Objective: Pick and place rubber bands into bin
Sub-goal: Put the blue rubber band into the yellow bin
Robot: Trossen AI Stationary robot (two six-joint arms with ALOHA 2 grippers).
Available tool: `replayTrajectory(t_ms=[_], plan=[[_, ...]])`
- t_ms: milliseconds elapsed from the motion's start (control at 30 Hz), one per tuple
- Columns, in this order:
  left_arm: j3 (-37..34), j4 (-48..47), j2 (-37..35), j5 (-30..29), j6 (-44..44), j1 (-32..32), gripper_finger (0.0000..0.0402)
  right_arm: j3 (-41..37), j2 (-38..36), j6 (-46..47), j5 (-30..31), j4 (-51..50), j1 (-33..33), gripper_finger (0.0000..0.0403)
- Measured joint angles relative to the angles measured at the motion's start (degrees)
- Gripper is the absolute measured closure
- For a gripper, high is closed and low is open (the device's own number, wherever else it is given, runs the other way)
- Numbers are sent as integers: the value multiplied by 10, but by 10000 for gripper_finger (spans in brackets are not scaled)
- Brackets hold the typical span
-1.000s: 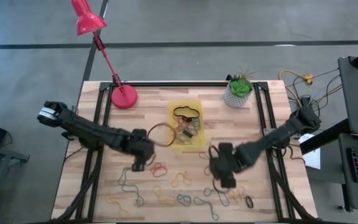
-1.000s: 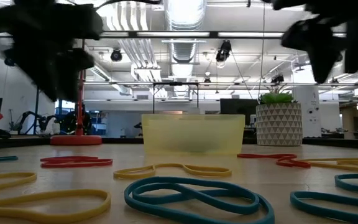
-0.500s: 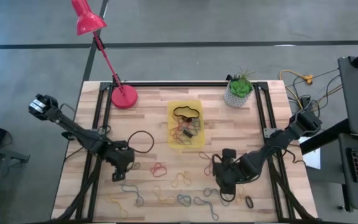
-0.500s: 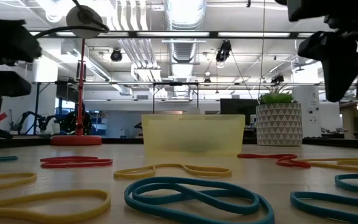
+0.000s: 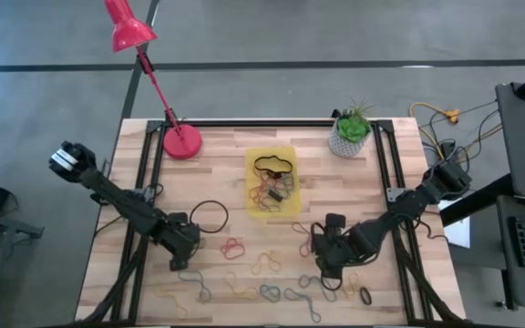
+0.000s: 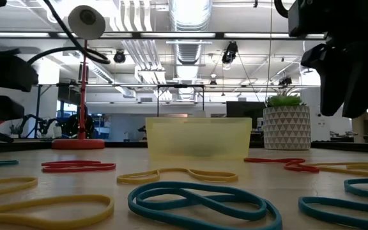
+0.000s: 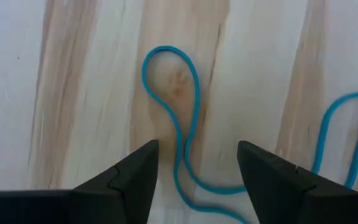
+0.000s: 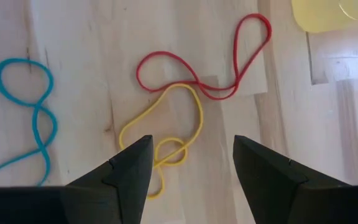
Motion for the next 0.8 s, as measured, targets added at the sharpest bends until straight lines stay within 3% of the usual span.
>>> replayTrajectory(t_ms=[400,600,800], plan=[[3,16,87,-70,-3,-5,357,-6,0,0,0,-1,-1,193],[4,26,91,-116,-1,-3,396,-13,0,0,0,-1,-1,193],[29,-5,72,-144,25,13,401,-23,0,0,-1,-2,-1,193]])
